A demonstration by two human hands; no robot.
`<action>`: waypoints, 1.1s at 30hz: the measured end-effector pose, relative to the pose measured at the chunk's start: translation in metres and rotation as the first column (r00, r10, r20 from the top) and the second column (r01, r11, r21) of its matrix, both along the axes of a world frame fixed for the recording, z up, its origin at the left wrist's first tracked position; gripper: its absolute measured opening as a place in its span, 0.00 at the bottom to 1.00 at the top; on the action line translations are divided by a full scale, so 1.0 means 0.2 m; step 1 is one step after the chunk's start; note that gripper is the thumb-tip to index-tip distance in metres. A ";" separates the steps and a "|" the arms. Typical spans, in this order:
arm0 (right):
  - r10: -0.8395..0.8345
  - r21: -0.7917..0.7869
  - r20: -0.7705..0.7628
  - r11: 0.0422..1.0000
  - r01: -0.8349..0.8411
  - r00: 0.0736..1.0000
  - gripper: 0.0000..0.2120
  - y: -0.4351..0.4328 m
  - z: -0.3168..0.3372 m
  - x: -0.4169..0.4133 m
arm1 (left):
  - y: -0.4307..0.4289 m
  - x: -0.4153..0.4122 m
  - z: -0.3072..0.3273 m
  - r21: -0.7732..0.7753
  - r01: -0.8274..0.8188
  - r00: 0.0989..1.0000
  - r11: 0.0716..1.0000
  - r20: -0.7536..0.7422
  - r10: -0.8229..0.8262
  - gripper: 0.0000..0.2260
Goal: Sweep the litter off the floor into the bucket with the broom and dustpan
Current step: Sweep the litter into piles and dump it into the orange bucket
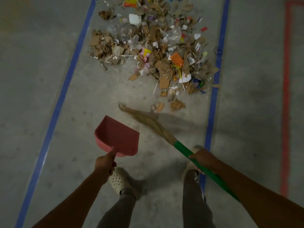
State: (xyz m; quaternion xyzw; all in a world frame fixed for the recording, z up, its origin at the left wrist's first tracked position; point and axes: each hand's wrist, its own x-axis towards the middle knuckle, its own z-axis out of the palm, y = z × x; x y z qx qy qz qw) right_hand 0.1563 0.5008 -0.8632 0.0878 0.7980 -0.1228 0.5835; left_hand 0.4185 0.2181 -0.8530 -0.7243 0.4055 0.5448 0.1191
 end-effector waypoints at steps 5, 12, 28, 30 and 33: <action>0.265 0.051 -0.019 0.963 -0.263 0.964 0.13 0.19 -0.27 -0.37 | 0.28 -0.23 -0.26 0.007 -0.005 0.999 1.000 0.050 0.005 0.22; 0.398 0.105 -0.351 0.916 -0.387 0.848 0.17 0.16 -0.61 -0.95 | 0.48 -0.69 -0.58 -0.023 0.030 1.000 0.999 0.009 -0.029 0.23; 0.228 -0.154 -0.572 0.913 -0.377 0.788 0.16 0.24 -0.31 -1.13 | 0.65 -0.95 -0.34 -0.131 -0.158 0.984 0.979 -0.105 0.144 0.23; 0.261 -0.149 -0.573 0.899 -0.412 0.777 0.15 0.31 -0.28 -1.08 | 0.71 -0.93 -0.33 -0.127 -0.175 0.981 0.976 -0.103 0.162 0.23; 0.234 -0.177 -0.559 0.904 -0.390 0.796 0.14 0.43 -0.22 -1.04 | 0.83 -0.90 -0.28 -0.120 -0.221 0.969 0.968 -0.142 0.204 0.22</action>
